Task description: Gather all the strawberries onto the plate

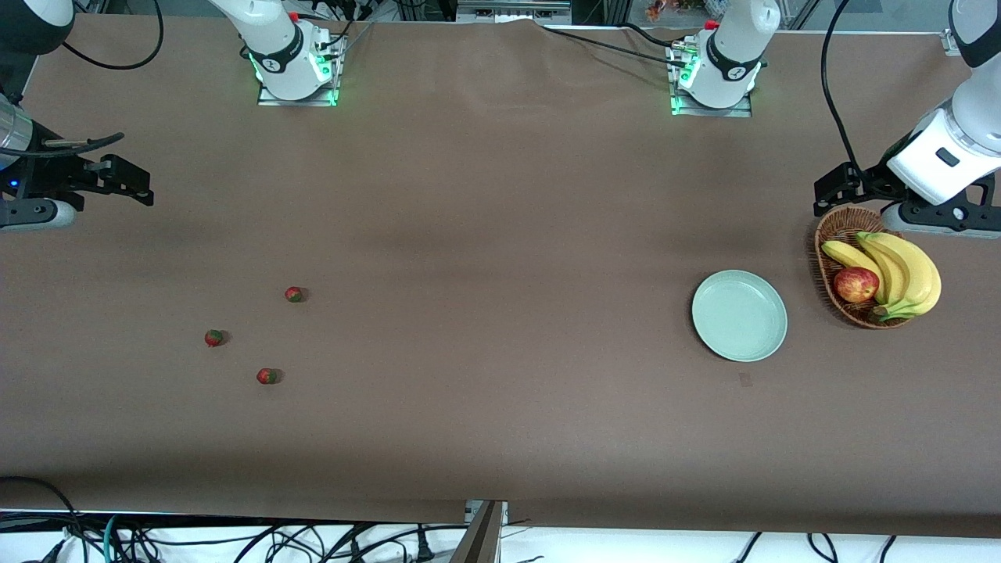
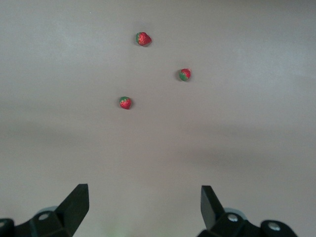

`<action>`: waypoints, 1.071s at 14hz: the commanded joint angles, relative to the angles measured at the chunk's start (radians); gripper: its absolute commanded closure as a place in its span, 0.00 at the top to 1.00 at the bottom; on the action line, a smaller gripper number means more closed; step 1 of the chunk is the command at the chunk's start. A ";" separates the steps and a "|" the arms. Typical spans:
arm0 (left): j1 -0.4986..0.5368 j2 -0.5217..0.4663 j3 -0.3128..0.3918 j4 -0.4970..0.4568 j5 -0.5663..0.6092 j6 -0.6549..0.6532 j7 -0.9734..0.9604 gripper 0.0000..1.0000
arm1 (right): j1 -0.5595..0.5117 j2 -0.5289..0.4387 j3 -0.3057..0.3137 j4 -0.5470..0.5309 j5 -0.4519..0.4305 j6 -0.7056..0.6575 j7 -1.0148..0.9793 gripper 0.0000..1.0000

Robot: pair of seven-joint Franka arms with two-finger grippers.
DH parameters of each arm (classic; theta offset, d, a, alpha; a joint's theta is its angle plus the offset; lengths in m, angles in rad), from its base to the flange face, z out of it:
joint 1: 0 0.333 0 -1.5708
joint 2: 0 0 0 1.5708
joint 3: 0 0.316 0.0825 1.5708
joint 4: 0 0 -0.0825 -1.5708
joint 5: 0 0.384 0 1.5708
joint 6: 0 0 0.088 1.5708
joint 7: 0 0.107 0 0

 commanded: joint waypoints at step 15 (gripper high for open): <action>0.082 0.213 0.009 0.079 0.012 -0.026 -0.002 1.00 | -0.001 0.164 0.006 0.023 -0.003 0.101 -0.006 1.00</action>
